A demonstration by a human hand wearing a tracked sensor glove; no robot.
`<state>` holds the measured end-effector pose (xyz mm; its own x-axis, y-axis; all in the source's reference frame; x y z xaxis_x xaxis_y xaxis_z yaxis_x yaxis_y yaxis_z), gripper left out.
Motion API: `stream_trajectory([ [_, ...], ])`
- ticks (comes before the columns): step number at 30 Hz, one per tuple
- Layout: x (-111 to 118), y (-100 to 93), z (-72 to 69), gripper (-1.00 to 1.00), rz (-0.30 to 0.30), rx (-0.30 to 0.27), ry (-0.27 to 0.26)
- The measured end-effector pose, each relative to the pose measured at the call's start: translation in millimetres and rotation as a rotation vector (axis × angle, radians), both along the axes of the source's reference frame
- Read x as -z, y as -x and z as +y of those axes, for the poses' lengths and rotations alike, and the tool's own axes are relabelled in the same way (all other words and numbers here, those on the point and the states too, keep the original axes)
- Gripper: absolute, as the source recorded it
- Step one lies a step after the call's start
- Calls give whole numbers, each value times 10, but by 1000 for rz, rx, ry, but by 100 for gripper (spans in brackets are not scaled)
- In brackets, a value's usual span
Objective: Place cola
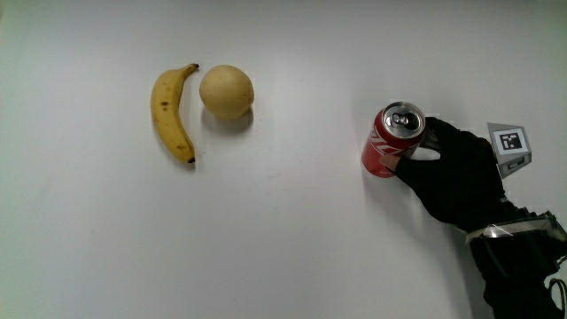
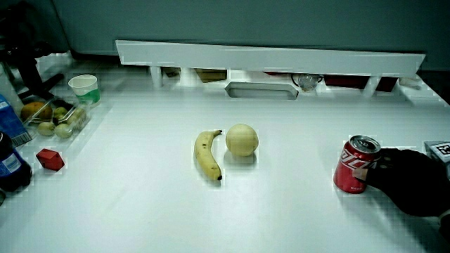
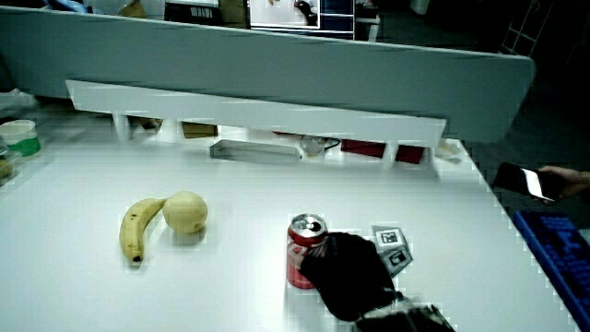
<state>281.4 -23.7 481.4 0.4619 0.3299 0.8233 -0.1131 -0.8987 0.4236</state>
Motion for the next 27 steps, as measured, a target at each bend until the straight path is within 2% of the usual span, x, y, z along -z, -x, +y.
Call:
stream_trajectory([
  [1,8,4,-1,0,31,5,0],
  [2,19,20,-6,0,6,17,-12],
  [3,31,25,-5,0,31,14,1],
  [4,18,25,-8,0,24,22,-11],
  [5,26,31,-3,0,33,22,2],
  [8,-2,7,10,0,11,14,-2],
  [9,11,9,19,-4,6,5,15],
  [10,-20,-8,18,-7,-9,9,8],
  [11,-18,-12,22,-11,4,7,23],
  [13,-36,-16,26,-19,-14,10,7],
  [18,-43,-28,40,-37,-14,19,30],
  [20,-43,-24,48,-44,-38,17,27],
  [22,-46,-27,52,-52,-21,31,41],
  [26,-30,-36,80,-67,-45,51,69],
  [27,-31,-49,95,-70,-33,51,63],
])
